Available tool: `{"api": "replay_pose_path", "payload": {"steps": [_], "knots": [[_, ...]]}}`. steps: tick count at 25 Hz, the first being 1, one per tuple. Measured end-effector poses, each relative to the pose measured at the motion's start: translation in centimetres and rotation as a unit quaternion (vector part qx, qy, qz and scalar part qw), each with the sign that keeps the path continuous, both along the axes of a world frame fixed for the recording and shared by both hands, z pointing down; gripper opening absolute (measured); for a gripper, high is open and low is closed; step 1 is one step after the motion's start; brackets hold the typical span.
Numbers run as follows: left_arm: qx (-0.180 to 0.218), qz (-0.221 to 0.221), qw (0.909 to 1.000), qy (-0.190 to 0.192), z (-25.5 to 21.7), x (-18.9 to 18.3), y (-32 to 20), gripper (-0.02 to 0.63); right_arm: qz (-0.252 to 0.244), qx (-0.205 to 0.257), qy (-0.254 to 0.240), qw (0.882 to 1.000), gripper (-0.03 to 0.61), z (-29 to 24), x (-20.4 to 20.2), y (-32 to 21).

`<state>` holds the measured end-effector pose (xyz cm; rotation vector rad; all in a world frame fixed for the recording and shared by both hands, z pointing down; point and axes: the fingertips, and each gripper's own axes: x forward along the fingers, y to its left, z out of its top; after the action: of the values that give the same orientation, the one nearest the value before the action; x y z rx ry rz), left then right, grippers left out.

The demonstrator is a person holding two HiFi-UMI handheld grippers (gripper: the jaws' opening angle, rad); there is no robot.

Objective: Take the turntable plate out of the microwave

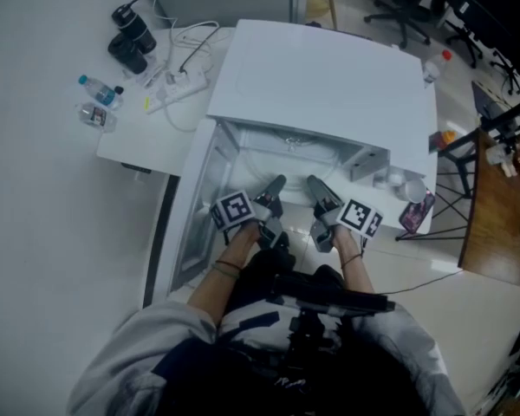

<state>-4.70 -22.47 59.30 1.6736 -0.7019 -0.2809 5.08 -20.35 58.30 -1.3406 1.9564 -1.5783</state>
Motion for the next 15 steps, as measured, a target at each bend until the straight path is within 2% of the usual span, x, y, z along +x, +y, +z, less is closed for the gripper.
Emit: {"api": "replay_pose_path", "payload": {"steps": [6, 9, 10, 11, 15], "knots": [[-0.040, 0.031, 0.9982, 0.032, -0.3, 0.8, 4.3, 0.041, -0.012, 0.010, -0.018, 1.000, 0.173, 0.4, -1.5, -1.6], [-0.059, 0.043, 0.9960, 0.051, -1.2, 1.3, 6.2, 0.043, 0.002, 0.019, -0.024, 1.000, 0.170, 0.2, -1.4, -2.1], [-0.058, 0.044, 0.9959, 0.053, -1.3, 1.2, 6.4, 0.043, 0.005, 0.018, -0.022, 1.000, 0.140, 0.3, -1.3, -2.1], [-0.050, 0.045, 0.9965, 0.050, -1.2, 1.0, 6.4, 0.044, 0.004, 0.015, -0.019, 1.000, 0.067, 0.5, -1.3, -2.1], [-0.018, 0.049, 0.9984, 0.019, 0.0, 0.4, 6.2, 0.048, 0.007, 0.006, -0.039, 0.999, 0.063, 1.0, -1.3, -1.9]]}}
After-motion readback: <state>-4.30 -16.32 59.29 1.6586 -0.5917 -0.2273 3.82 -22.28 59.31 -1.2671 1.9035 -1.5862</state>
